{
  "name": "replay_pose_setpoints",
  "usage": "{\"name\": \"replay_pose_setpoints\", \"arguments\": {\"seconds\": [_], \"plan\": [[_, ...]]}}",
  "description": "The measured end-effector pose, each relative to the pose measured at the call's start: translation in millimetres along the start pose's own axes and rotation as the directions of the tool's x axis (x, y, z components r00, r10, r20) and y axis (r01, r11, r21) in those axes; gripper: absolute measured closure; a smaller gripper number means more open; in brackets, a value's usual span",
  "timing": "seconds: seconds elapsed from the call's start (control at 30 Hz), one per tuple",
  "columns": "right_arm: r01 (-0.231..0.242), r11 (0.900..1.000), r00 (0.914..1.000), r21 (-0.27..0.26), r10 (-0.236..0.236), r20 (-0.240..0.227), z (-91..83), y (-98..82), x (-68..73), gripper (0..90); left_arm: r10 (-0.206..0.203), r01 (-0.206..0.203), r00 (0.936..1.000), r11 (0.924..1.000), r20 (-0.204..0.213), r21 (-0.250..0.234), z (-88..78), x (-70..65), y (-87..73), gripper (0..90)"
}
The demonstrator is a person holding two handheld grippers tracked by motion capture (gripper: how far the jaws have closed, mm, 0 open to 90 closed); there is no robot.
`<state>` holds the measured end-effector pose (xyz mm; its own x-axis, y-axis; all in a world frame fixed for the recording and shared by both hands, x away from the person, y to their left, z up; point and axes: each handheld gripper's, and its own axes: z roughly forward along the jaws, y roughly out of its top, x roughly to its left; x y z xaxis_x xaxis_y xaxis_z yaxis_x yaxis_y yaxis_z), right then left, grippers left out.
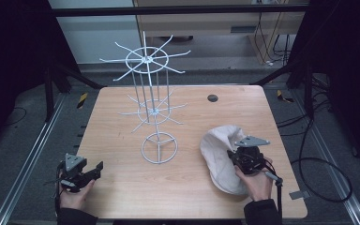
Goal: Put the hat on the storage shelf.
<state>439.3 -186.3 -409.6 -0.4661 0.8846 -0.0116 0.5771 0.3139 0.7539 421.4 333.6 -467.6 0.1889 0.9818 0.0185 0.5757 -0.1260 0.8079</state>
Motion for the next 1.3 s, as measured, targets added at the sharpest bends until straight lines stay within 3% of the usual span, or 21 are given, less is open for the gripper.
{"name": "replay_pose_setpoints", "arguments": {"seconds": [0.17,0.3,0.5,0.7,1.07,1.13,1.3], "plan": [[-0.003,0.996,0.9996,-0.093,0.001,-0.027,-13.8,-2.2,-7.6,88.5,0.004,-0.004,0.9999,1.0,0.011,0.002,0.7,-0.9,-0.4,33.6],[-0.005,0.99,0.9995,-0.137,0.001,-0.032,-21.8,-3.0,-11.5,88.5,0.006,-0.006,0.9999,1.0,0.016,0.001,1.1,-1.4,-0.4,33.6],[-0.006,0.977,0.9989,-0.214,-0.004,-0.046,-35.2,-1.4,-15.3,88.5,0.006,-0.006,0.9999,1.0,0.015,0.002,1.3,-1.2,-0.4,33.5],[-0.026,0.952,0.9974,-0.306,0.004,-0.072,-50.0,2.1,-17.2,88.6,0.006,-0.006,0.9999,1.0,0.016,0.002,1.3,-1.1,-0.4,33.6],[-0.014,0.907,0.9954,-0.42,-0.027,-0.092,-68.4,11.1,-11.1,88.6,0.004,-0.004,0.9999,1.0,0.016,0.003,1.7,-1.1,-0.6,33.5],[-0.012,0.893,0.995,-0.449,-0.034,-0.094,-72.6,15.1,-9.1,88.7,0.005,-0.005,0.9999,1.0,0.014,0.002,1.6,-1.2,-0.5,33.5],[-0.008,0.87,0.9942,-0.493,-0.045,-0.097,-79.0,23.4,-5.1,88.7,0.003,-0.003,0.9999,1.0,0.013,0.0,1.3,-0.9,-0.6,33.4]]}}
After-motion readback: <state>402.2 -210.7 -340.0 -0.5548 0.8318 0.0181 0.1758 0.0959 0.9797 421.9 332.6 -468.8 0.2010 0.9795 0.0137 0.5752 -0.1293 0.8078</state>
